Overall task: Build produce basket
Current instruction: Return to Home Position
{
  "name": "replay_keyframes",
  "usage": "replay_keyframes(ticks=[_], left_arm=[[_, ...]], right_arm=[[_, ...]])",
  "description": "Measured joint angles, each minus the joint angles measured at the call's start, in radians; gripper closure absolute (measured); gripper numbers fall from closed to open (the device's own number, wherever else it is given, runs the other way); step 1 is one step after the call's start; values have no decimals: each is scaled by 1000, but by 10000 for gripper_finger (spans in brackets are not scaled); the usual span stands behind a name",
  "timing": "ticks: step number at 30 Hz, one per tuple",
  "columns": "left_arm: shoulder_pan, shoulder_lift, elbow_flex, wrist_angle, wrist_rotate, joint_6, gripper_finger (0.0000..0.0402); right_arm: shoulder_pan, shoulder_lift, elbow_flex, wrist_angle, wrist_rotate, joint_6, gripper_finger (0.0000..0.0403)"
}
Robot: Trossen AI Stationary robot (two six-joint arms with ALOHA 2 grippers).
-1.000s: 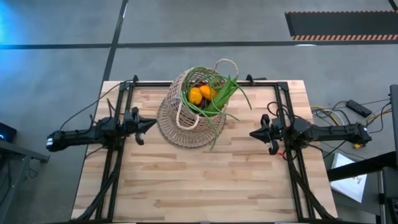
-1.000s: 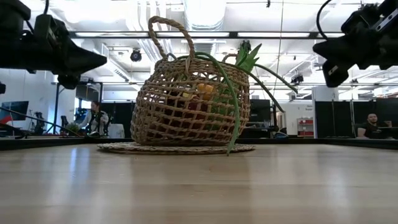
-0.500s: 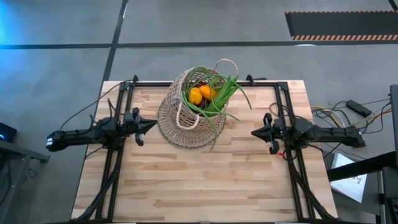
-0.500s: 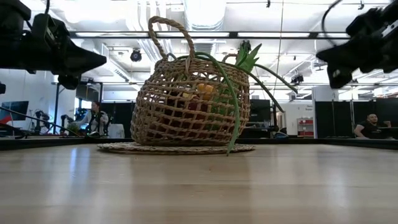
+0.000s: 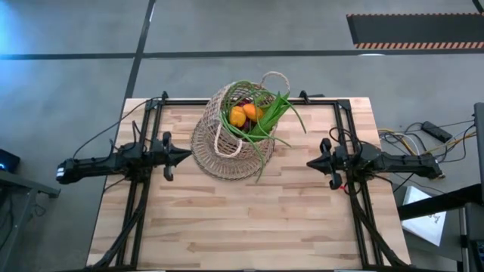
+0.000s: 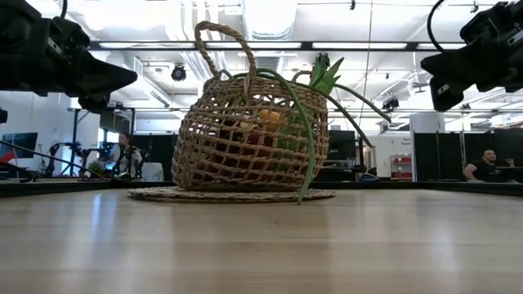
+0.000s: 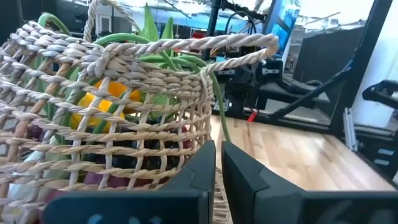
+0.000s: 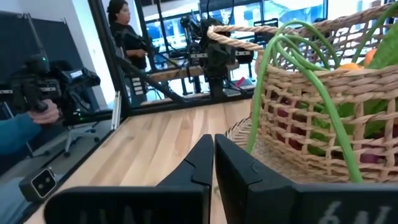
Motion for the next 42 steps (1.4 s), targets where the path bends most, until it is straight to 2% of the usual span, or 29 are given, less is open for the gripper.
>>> replay_keyframes(ticks=[4, 7, 15, 42], left_arm=[[-2, 0, 0, 0, -4, -16, 398], [-2, 19, 0, 2, -18, 42, 399], [-2, 105, -1, 20, -32, 56, 398], [-2, 232, -1, 49, -27, 55, 398]], right_arm=[[0, 4, 0, -1, -2, -8, 394], [0, 5, 0, -1, 1, -25, 394], [0, 11, 0, -11, 95, -97, 394], [0, 11, 0, -9, 107, -112, 394]])
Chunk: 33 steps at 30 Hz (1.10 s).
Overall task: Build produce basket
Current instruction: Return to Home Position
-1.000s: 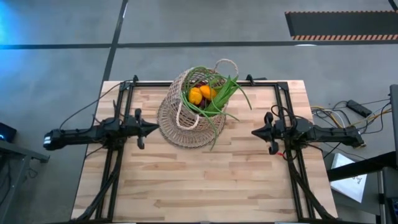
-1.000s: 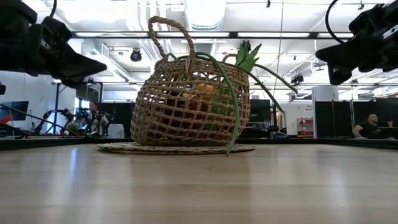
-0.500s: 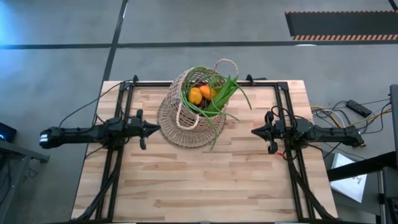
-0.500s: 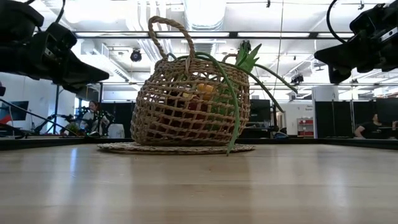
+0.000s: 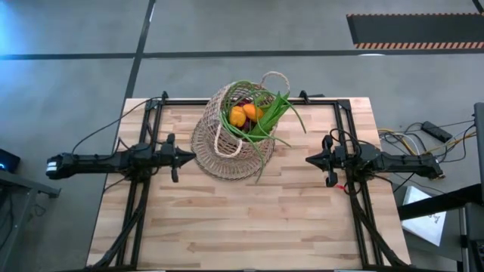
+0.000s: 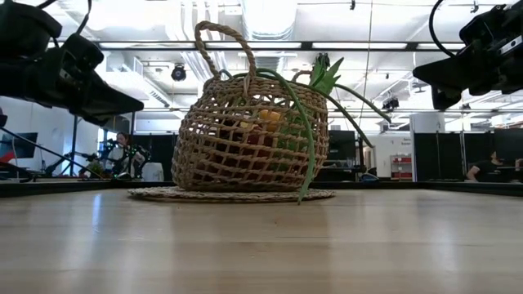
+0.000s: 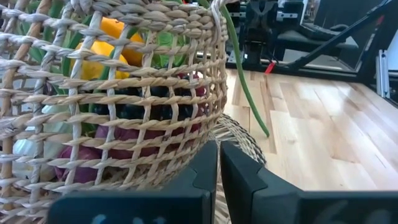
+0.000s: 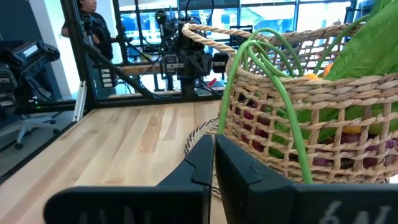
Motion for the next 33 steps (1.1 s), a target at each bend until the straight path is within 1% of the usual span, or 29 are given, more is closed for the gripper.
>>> replay_keyframes(ticks=[15, 33], left_arm=[[0, 29, 0, 0, 0, 0, 398], [0, 30, 0, 0, 0, 0, 398]], right_arm=[[0, 0, 0, 0, 0, 0, 394], [0, 0, 0, 0, 0, 0, 394]])
